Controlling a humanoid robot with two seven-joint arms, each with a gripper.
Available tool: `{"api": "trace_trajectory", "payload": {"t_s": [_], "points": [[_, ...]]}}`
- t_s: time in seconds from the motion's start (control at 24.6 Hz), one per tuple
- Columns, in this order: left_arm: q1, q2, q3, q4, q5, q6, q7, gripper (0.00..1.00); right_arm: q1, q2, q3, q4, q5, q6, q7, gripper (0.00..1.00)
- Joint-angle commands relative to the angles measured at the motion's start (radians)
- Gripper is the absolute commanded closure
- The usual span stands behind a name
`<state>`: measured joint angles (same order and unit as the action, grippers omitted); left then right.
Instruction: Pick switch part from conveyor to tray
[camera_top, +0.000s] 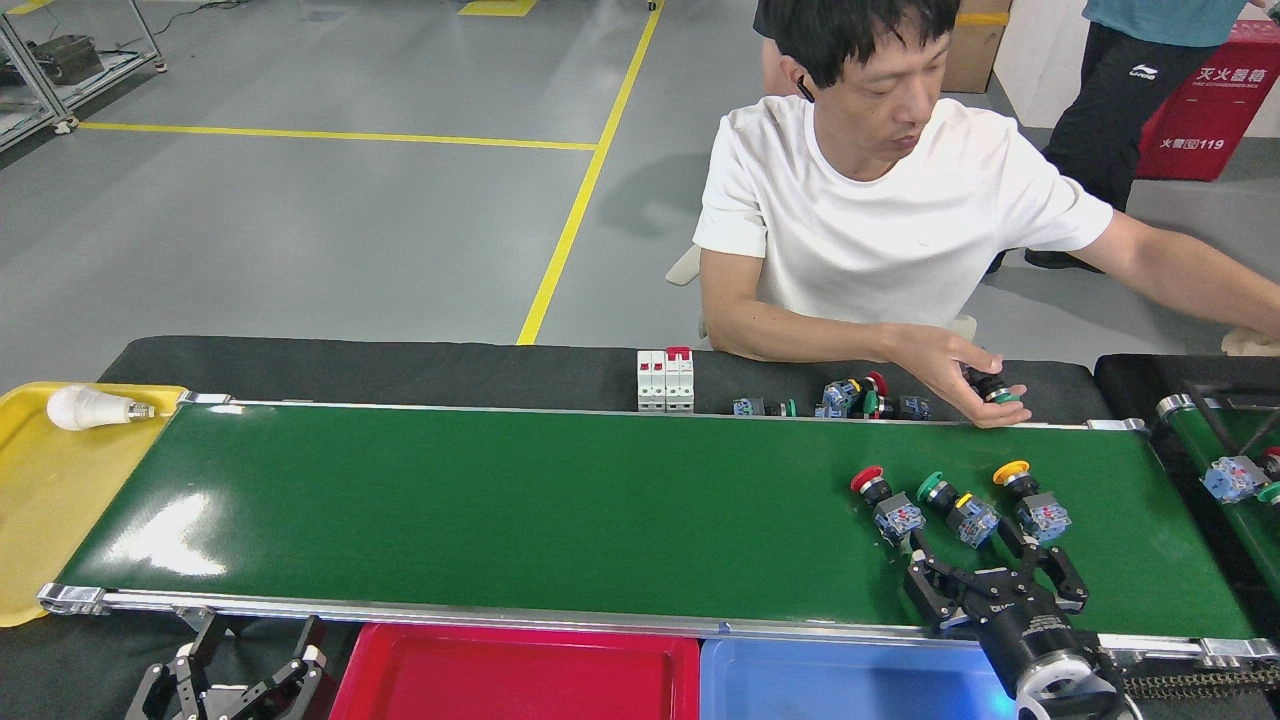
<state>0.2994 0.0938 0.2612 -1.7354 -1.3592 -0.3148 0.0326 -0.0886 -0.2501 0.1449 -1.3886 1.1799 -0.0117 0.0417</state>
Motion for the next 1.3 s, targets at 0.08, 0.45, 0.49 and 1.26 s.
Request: {"api": "trace_trajectory", "payload": {"t_s": [0.08,0.45,0.49,1.26], "points": [[-0.006,-0.003,0.001,-0.009,-0.023,0.005,0.003,0.00,-0.043,0.018,0.002,0.026,0.010,0.004,0.000,0.07],[-0.003,-0.029,0.001,-0.016,-0.026,0.003,0.004,0.00,-0.057,0.025,0.015,0.039,-0.005,-0.086,0.037,0.91],[-0.003,-0.026,0.001,-0.020,-0.026,0.000,0.004,0.00,-0.057,0.026,0.013,0.036,-0.006,-0.100,0.035,0.92],[-0.187,-0.028,-0.349,0.034,-0.192,-0.003,-0.007,0.00,0.156,0.146,0.156,-0.193,-0.085,-0.774,0.098,0.66]]}}
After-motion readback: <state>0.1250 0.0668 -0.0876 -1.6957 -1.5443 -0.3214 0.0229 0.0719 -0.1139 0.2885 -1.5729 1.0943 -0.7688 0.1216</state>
